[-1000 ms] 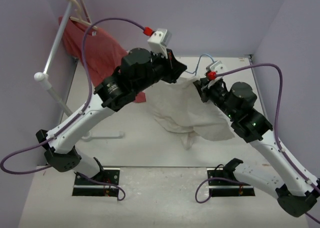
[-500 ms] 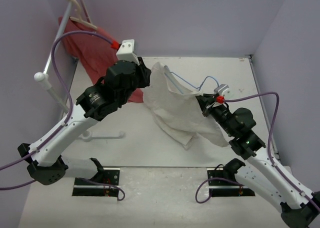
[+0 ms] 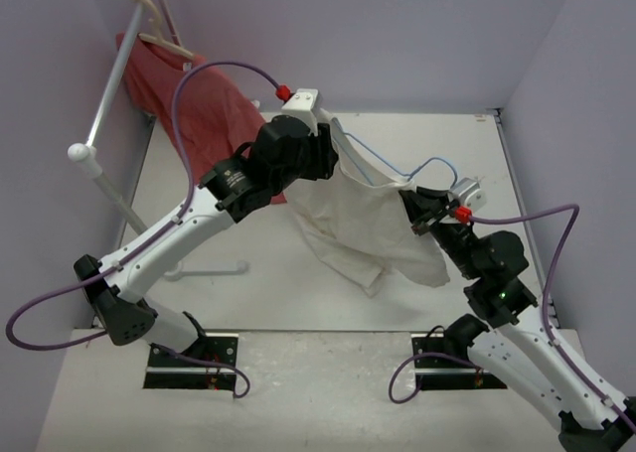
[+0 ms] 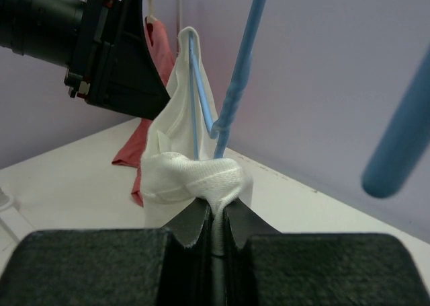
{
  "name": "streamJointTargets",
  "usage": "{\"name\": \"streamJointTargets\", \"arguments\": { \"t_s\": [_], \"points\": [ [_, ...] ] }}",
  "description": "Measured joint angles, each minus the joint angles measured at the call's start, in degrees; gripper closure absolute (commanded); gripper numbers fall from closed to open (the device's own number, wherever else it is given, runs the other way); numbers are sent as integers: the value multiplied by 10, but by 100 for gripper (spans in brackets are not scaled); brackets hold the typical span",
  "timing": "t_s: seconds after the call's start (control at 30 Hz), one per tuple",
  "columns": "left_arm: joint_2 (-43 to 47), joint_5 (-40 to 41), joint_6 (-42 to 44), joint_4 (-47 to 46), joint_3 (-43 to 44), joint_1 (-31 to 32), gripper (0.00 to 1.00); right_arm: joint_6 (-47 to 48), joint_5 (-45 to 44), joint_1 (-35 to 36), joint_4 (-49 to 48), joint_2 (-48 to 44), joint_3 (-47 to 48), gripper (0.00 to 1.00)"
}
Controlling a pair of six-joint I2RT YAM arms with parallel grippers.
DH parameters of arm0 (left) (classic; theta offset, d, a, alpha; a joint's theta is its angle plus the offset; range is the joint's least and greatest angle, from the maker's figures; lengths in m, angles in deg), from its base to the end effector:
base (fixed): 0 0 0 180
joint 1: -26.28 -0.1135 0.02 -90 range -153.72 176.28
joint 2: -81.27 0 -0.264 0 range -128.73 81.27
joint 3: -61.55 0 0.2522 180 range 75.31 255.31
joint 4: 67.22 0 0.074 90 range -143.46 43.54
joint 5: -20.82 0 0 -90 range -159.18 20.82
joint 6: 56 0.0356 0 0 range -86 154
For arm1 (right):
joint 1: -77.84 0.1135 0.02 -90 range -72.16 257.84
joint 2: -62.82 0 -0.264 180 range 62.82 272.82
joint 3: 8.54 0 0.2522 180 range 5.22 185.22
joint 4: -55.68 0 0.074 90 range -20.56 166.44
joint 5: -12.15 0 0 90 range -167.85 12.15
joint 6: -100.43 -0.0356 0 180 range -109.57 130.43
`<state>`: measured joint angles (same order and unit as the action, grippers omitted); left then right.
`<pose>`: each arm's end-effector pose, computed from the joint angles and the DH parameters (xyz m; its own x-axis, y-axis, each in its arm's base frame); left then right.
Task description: Place the t-shirt on the hanger
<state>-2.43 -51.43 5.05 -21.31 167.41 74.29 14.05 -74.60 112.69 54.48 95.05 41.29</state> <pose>0.2244 -0.2331 0.4276 -0.4881 -0.1469 -0.8604 0.3256 0.8839 -0.3356 0.1144 0.0821 0.3659 0.3027 0.1340 -0.9436 -0.5966 0.7987 -0.0780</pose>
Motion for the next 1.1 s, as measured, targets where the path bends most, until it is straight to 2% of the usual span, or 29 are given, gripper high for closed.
{"name": "streamJointTargets", "arguments": {
  "t_s": [0.33, 0.73, 0.97, 1.1],
  "points": [
    [4, -43, 0, -28, -2, -4, 51, 4, 6, 0, 12, 3, 2, 100],
    [80, -36, 0, -29, -29, -4, 51, 7, 6, 0, 21, 21, 13, 100],
    [57, -26, 0, -34, -24, -8, 58, 9, 8, 0, 34, 21, 23, 100],
    [31, -30, 0, -45, -19, -33, 59, 9, 8, 0, 38, 21, 23, 100]
  ]
}}
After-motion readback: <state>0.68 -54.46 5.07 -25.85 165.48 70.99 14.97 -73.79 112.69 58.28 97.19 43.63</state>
